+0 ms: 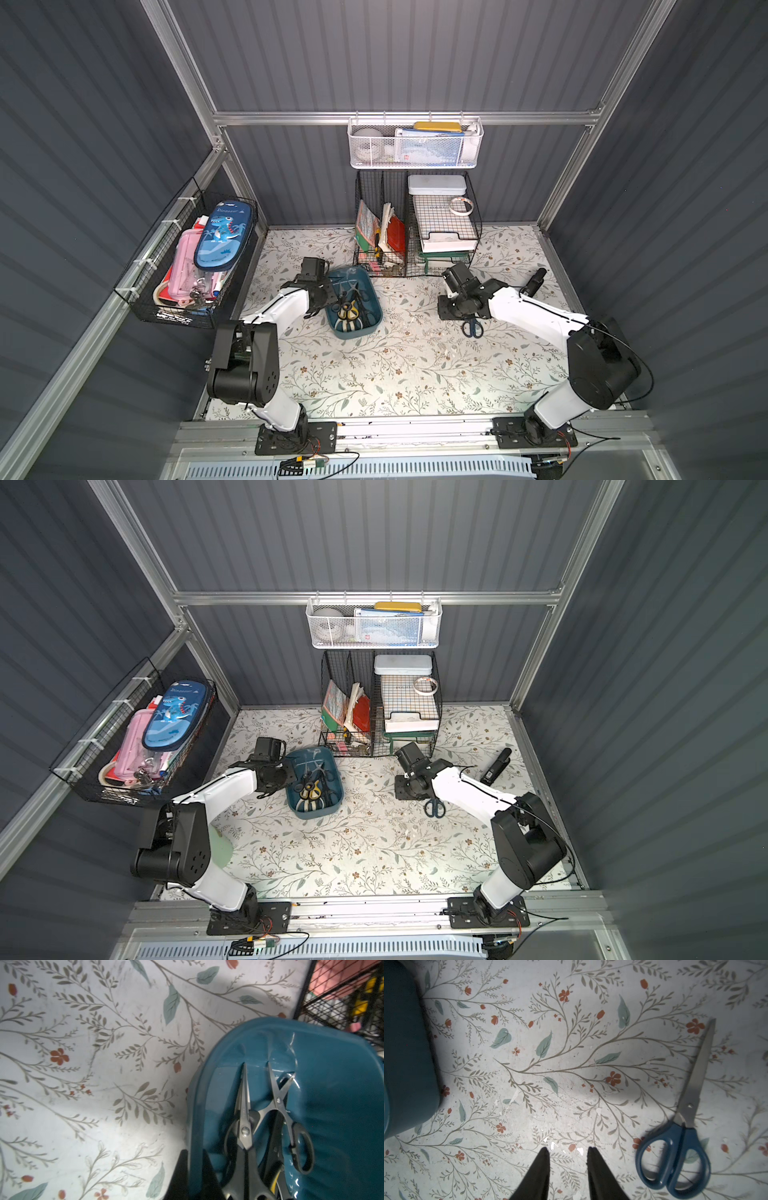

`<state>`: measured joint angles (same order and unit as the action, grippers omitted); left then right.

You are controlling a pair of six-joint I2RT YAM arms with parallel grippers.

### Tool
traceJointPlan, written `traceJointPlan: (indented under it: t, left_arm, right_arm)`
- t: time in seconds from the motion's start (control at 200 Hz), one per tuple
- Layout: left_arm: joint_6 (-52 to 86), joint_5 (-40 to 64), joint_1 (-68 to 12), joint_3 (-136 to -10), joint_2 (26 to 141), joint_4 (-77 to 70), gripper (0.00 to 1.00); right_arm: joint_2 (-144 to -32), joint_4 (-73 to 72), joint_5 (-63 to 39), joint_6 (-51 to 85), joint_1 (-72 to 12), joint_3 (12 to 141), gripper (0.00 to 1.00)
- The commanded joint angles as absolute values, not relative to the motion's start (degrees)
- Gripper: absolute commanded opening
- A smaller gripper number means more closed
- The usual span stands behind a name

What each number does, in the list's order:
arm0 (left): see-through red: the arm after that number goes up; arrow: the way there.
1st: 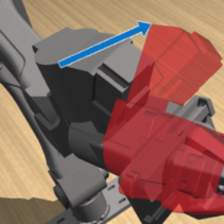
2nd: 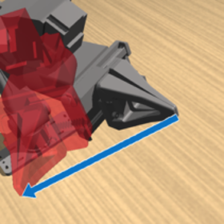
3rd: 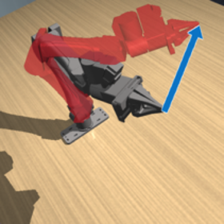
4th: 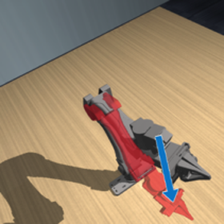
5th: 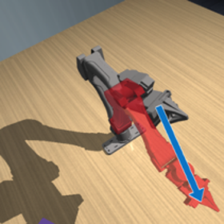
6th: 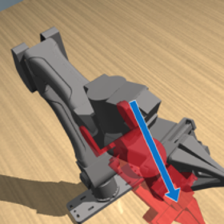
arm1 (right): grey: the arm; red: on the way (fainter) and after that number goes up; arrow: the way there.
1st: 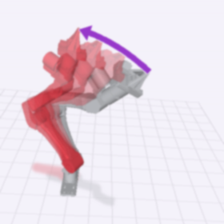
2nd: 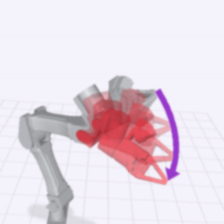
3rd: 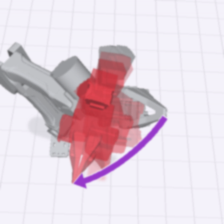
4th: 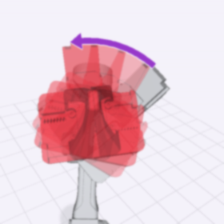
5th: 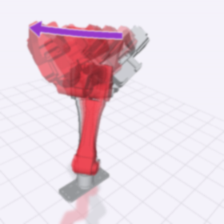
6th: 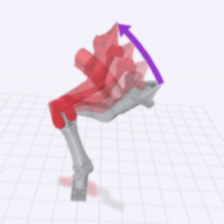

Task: Take the scissors out of the storage box
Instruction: Move the storage box to the center of the board.

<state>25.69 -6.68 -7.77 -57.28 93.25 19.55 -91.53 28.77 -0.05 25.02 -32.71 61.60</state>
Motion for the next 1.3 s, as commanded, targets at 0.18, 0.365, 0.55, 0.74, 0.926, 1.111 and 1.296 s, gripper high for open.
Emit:
traceJointPlan:
  t: [0.18,0.365,0.55,0.74,0.926,1.111,1.296]
  left_arm:
    - [25.66,-6.22,-1.99,-64.4,97.41,20.04,0.0]
    - [26.45,-7.12,-0.8,-65.89,97.45,20.5,0.0]
    - [26.81,-7.19,-0.79,-69.46,102.21,17.76,0.0]
    - [23.78,-7.33,-0.86,-73.85,106.98,17.29,0.07]
    - [22.81,-6.13,-0.8,-73.93,107.64,16.35,0.24]
    - [19.35,-8.18,-0.97,-75.16,103.96,18.61,0.35]
    - [17.95,-8.42,-4.8,-75.15,100.65,21.69,0.36]
  right_arm:
    - [-91.68,29.3,-0.6,24.76,-34.02,63.54,0.35]
    - [-92.54,28.56,-1.03,25.07,-34.55,63.81,0.35]
    - [-94.56,28.74,-1.18,24.99,-35.99,65.53,0.35]
    - [-94.57,28.74,-0.92,25.48,-36.73,65.75,0.35]
    - [-94.48,28.91,-0.88,25.49,-36.75,65.48,0.35]
    - [-94.5,29.09,-0.81,25.2,-36.74,65.74,0.36]
    - [-95.15,29.0,-0.66,25.14,-36.76,66.16,0.37]
